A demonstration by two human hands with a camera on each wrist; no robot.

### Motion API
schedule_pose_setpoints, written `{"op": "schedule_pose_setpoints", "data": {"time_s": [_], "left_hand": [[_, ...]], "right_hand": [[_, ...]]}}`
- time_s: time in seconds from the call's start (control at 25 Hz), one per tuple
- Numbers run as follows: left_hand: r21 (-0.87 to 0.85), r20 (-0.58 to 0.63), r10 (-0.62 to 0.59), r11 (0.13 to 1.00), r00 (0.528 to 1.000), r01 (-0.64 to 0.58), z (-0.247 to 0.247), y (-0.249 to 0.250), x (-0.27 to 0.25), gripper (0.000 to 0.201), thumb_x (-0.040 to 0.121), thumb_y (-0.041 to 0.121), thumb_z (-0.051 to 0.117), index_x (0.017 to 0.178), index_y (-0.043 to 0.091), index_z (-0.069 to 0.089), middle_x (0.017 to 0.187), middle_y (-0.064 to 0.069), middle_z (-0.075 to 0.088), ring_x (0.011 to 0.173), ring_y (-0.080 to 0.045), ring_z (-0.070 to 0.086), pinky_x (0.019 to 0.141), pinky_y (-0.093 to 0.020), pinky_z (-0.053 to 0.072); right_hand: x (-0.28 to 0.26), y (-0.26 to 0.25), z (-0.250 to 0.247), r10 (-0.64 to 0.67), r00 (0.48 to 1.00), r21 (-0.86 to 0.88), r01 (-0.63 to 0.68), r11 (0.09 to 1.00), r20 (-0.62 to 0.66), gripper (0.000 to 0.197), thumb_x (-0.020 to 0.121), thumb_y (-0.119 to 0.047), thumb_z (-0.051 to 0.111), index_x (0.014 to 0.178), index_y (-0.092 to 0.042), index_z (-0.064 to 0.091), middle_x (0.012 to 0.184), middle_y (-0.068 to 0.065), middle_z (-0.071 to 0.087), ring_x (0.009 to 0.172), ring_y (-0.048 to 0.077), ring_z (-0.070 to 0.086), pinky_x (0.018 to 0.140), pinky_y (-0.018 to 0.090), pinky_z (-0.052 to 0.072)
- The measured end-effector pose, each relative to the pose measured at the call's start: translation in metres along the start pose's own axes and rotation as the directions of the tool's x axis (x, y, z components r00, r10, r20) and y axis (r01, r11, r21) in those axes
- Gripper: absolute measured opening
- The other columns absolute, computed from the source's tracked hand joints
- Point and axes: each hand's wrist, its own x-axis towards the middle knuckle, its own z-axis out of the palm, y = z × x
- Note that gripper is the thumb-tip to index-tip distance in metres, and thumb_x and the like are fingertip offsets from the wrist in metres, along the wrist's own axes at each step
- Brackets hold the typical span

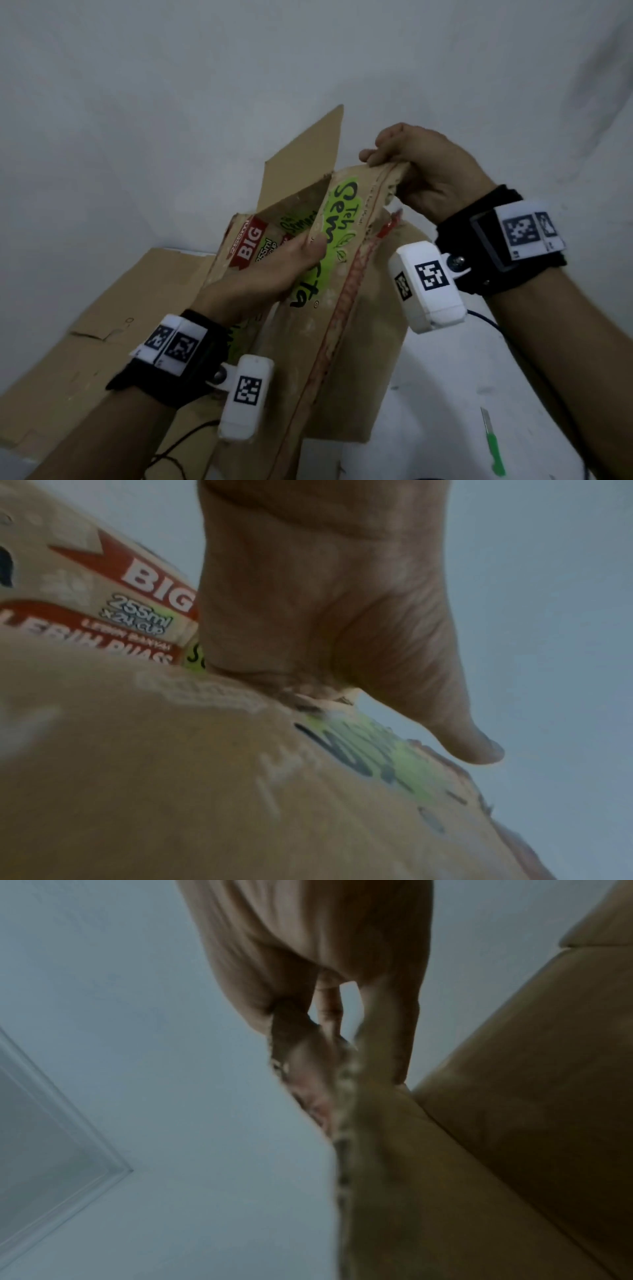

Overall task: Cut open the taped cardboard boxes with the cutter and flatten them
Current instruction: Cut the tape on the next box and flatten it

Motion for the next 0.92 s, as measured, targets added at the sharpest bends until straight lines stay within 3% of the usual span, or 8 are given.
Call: {"op": "schedule_pose_setpoints", "data": {"time_s": [0.12,0.2,0.32,0.4,0.52,0.64,0.8,0.92], "left_hand": [[-0.062,-0.114,0.017,0.998,0.993,-0.024,0.008,0.011,0.016,0.059,0.071,0.057,0.064,0.121,0.025,0.062,0.109,0.003,0.075,0.099,-0.015,0.072,0.08,-0.028,0.057],[-0.081,-0.157,0.012,0.996,0.988,-0.025,0.001,0.01,0.019,0.047,0.075,0.045,0.069,0.116,0.021,0.067,0.107,-0.001,0.076,0.097,-0.02,0.073,0.084,-0.035,0.057],[-0.079,-0.142,0.011,0.997,0.99,-0.022,-0.007,0.006,0.019,0.037,0.087,0.032,0.068,0.12,0.017,0.068,0.112,-0.006,0.075,0.103,-0.026,0.072,0.089,-0.041,0.057],[-0.07,-0.124,0.016,0.997,0.992,-0.024,-0.004,0.005,0.019,0.029,0.094,0.026,0.064,0.119,0.013,0.068,0.11,-0.009,0.075,0.102,-0.028,0.072,0.088,-0.041,0.059],[-0.105,-0.153,0.019,0.994,0.988,-0.036,-0.006,0.006,0.021,0.026,0.096,0.024,0.061,0.119,0.013,0.068,0.109,-0.01,0.075,0.1,-0.028,0.072,0.084,-0.036,0.06],[-0.107,-0.195,0.045,0.992,0.98,-0.067,-0.011,0.012,0.022,0.025,0.096,0.025,0.061,0.117,0.014,0.068,0.109,-0.008,0.075,0.098,-0.024,0.073,0.08,-0.031,0.06],[-0.175,-0.283,0.072,0.977,0.956,-0.125,-0.012,0.022,0.03,0.026,0.097,0.025,0.059,0.116,0.01,0.068,0.105,-0.007,0.076,0.089,-0.016,0.074,0.069,-0.025,0.059],[-0.209,-0.344,0.113,0.959,0.932,-0.193,-0.018,0.032,0.037,0.034,0.096,0.029,0.06,0.123,0.009,0.066,0.11,-0.009,0.075,0.096,-0.02,0.073,0.073,-0.027,0.059]], "right_hand": [[-0.003,-0.004,0.009,0.041,0.999,0.129,-0.044,0.991,0.024,0.021,0.076,0.007,0.058,0.064,-0.01,0.057,0.075,0.014,0.061,0.076,0.027,0.054,0.069,0.036,0.043],[-0.01,-0.003,0.002,0.071,0.997,0.187,-0.077,0.979,0.039,0.007,0.086,-0.01,0.063,0.081,-0.011,0.057,0.086,0.014,0.066,0.073,0.027,0.055,0.072,0.036,0.047],[-0.014,0.01,-0.01,0.08,0.997,0.273,-0.079,0.959,0.008,0.017,0.093,-0.027,0.061,0.085,-0.013,0.058,0.091,0.013,0.067,0.075,0.027,0.059,0.072,0.034,0.051],[-0.01,0.028,-0.019,0.042,0.983,0.293,0.014,0.956,-0.182,0.021,0.096,-0.029,0.056,0.081,-0.014,0.058,0.088,0.01,0.065,0.069,0.022,0.058,0.065,0.029,0.049],[-0.01,0.064,-0.05,-0.161,0.835,0.029,0.206,0.978,-0.526,0.016,0.094,-0.025,0.05,0.082,-0.02,0.058,0.085,0.0,0.061,0.075,0.017,0.055,0.065,0.03,0.046],[-0.026,0.102,-0.078,-0.136,0.888,-0.071,0.117,0.991,-0.439,0.018,0.089,-0.041,0.052,0.091,-0.026,0.061,0.098,-0.005,0.062,0.095,0.015,0.059,0.082,0.036,0.047],[-0.046,0.132,-0.096,-0.089,0.917,-0.113,0.048,0.992,-0.388,0.037,0.091,-0.05,0.054,0.122,-0.03,0.052,0.119,-0.013,0.056,0.11,0.009,0.055,0.096,0.04,0.046],[-0.058,0.147,-0.105,0.084,0.985,-0.128,-0.104,0.986,-0.152,0.047,0.094,-0.045,0.061,0.136,-0.031,0.046,0.124,-0.004,0.065,0.115,0.018,0.063,0.093,0.044,0.052]]}}
